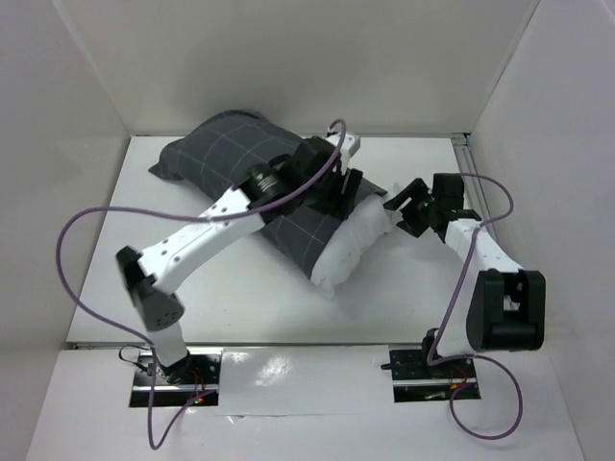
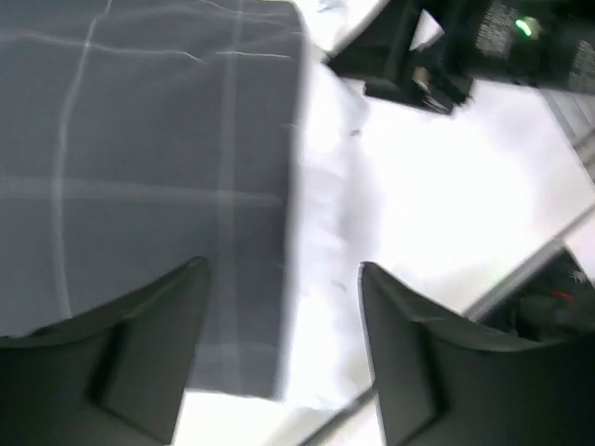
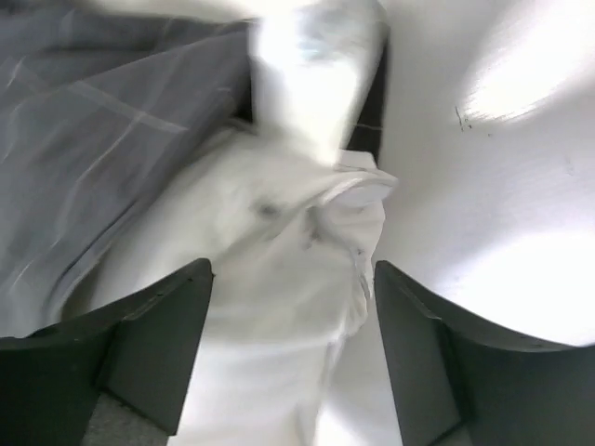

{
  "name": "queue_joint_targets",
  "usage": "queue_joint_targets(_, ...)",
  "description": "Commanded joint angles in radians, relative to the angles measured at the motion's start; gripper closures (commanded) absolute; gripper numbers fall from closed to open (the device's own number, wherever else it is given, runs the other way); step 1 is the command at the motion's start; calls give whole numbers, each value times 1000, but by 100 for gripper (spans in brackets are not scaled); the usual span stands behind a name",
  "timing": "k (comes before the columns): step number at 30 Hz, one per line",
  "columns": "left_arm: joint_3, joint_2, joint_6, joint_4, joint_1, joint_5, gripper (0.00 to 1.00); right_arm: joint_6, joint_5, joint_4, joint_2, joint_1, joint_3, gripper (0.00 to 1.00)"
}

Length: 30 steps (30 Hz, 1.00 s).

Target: Put the pillow into the pillowcase

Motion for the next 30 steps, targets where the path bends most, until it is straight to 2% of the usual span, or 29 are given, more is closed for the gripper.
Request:
queue_joint_targets(1,-152,-97,-59,5,-65,-144,20,-111,-32,-63,-169,-23,-7,21)
queue_joint_targets(2,-178,-97,-88,14,-80,-171,15,-135,-22,-106,-200,-23,-16,19)
queue_joint_targets(5,-205,-77,-110,23,-128,-232,10,-186,-36,-160,-303,-23,-48,12)
queue_joint_targets(10,-280,-42,-168,5,-174,-395,12,-270,-156,-241,-406,-14,-89,11)
queue_joint_targets(14,-303,-29,-222,-33,-174,-485,17,-270,-205,-252,-457,67,-149,8)
queue_joint_targets(17,-303,-20,-231,-46,-163,-522,23,-232,-234,-182,-467,118,-203,7)
queue_joint_targets(20,-303,-20,-240,-82,-145,-534,28,-140,-249,-38,-455,211,-284,6)
queue_joint_targets(23,-303,-20,-240,-83,-136,-524,35,-74,-187,73,-408,326,-306,6)
queue_joint_targets(24,-303,-20,-228,-83,-136,-507,52,-53,-153,105,-367,378,-306,7)
queue_joint_targets(25,-303,-29,-228,-83,-136,-496,63,-43,-144,169,-342,400,-306,7)
queue_joint_targets(27,-291,-29,-202,-83,-126,-449,95,-19,-127,254,-261,438,-306,10)
queue_joint_targets(28,-274,-29,-202,-83,-126,-427,100,-19,-77,347,-233,481,-306,12)
queue_joint_targets(29,-263,-38,-190,-92,-126,-356,100,-10,-53,399,-202,497,-306,15)
queue_joint_targets(30,-233,-63,-155,-81,-126,-314,100,-10,-30,442,-143,506,-297,28)
